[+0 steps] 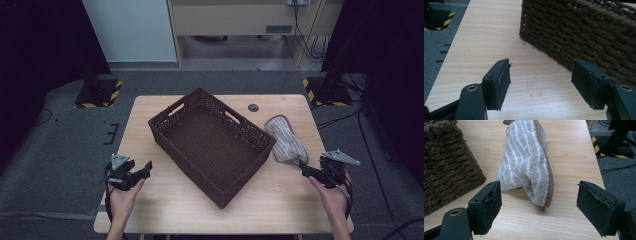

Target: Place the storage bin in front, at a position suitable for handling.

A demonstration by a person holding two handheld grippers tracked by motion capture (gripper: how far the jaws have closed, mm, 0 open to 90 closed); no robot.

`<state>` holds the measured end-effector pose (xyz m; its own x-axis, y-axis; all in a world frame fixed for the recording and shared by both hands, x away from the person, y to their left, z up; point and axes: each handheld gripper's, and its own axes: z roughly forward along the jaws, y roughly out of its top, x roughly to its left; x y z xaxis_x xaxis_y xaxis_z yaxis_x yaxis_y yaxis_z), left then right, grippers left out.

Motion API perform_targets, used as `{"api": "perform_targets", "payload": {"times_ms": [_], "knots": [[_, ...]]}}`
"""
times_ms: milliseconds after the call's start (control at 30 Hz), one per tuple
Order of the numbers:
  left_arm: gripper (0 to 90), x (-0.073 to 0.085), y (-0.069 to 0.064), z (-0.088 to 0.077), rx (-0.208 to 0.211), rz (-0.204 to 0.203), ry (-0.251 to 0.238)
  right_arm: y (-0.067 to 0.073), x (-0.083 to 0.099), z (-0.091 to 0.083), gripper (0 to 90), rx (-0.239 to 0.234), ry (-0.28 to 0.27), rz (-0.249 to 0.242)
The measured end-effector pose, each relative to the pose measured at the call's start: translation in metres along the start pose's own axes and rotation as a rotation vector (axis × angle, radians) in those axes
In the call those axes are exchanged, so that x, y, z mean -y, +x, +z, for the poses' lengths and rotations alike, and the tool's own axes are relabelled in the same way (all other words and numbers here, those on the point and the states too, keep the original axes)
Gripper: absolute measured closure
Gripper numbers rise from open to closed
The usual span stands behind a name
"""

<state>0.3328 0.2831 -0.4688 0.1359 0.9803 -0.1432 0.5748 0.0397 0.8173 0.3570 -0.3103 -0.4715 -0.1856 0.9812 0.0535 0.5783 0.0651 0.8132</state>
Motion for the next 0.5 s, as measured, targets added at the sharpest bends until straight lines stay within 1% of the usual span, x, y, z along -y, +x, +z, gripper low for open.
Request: {"api": "perform_targets", "payload": {"times_ms": [67,100,167,267,333,400,500], "knots": [[30.2,-0.003,-0.008,-0.002,0.016,0.014,-0.019,0.002,-0.001,0.0,19.6,0.001,-0.001,-0.005],[30.4,-0.003,-0.008,-0.002,0.016,0.014,-0.019,0.002,-0.001,0.0,19.6,0.001,-0.001,-0.005],[30.6,-0.004,-0.014,-0.005,0.033,0.016,-0.033,0.005,-0.002,-0.002,20.0,0.003,-0.017,-0.013],[30.5,-0.005,-0.022,-0.007,0.062,0.016,-0.049,0.008,-0.002,-0.003,20.8,0.011,-0.021,-0.019],[30.5,-0.007,-0.029,-0.008,0.077,0.035,-0.054,0.009,-0.003,-0.002,20.9,0.01,-0.019,-0.026],[30.4,-0.01,-0.035,-0.008,0.088,0.041,-0.057,0.012,-0.004,-0.002,21.0,0.008,-0.015,-0.032],[30.1,-0.013,-0.045,-0.009,0.103,0.038,-0.063,0.015,-0.004,-0.003,21.3,-0.002,-0.013,-0.036]]}}
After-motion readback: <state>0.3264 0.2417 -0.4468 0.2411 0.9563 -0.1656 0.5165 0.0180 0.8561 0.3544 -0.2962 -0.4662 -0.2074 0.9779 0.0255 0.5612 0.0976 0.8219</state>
